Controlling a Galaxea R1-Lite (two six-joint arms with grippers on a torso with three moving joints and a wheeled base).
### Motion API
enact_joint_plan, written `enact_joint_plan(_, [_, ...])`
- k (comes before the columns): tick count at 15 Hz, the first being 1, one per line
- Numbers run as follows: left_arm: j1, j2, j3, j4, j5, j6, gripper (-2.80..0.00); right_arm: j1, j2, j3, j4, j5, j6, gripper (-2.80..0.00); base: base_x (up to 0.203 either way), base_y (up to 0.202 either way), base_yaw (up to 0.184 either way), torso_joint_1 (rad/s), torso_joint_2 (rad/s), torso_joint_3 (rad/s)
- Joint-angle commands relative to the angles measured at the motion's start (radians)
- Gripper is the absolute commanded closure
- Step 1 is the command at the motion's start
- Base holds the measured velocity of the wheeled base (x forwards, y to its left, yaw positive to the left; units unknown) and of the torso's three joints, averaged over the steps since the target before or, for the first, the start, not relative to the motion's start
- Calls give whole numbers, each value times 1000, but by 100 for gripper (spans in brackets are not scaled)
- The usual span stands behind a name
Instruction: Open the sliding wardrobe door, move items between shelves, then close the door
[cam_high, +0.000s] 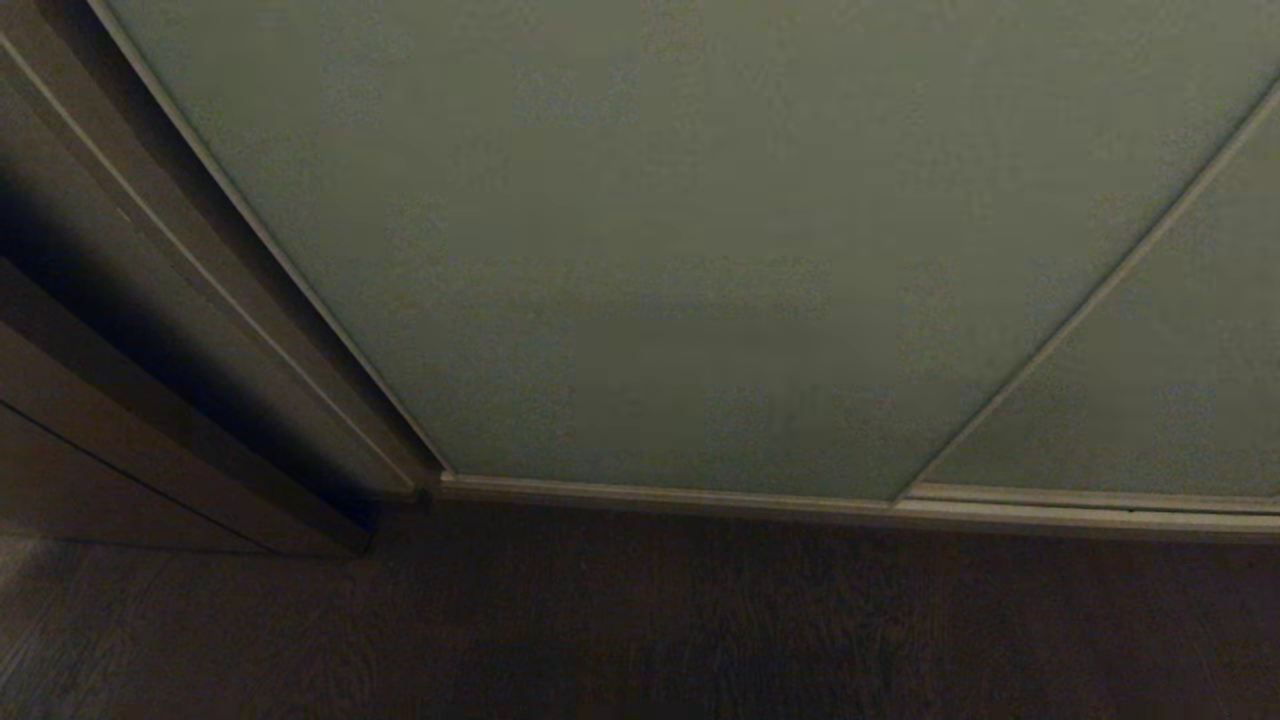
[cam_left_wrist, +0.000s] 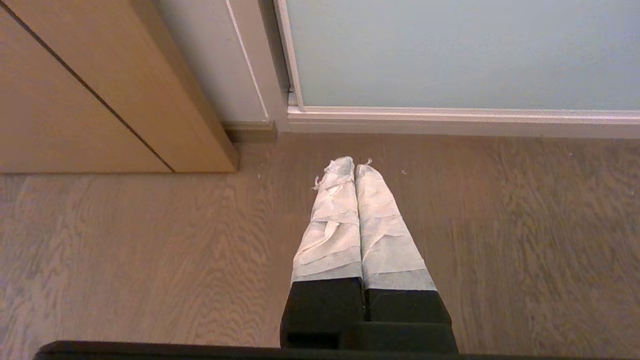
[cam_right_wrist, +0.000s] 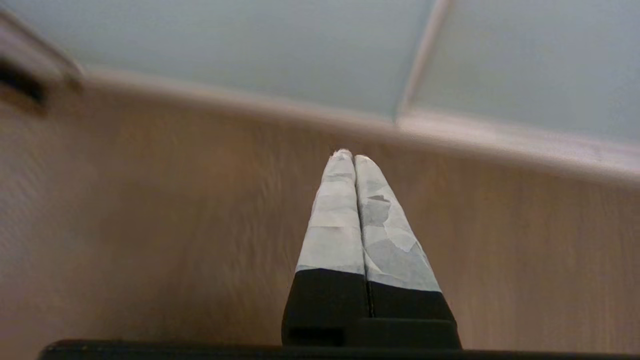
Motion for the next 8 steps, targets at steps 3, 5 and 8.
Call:
enact_joint_plan(3, [0, 0, 0, 0, 0, 0, 0, 53, -335, 344, -23, -140, -39, 0, 0, 0, 0, 0, 0, 0])
enact_joint_plan(5, [0, 0, 0, 0, 0, 0, 0, 84, -479, 385, -9, -169, -53, 0, 0, 0, 0, 0, 0, 0])
enact_joint_plan(8, [0, 1, 0, 0, 0, 0, 0, 106, -581, 420, 18, -216, -37, 0, 0, 0, 0, 0, 0, 0])
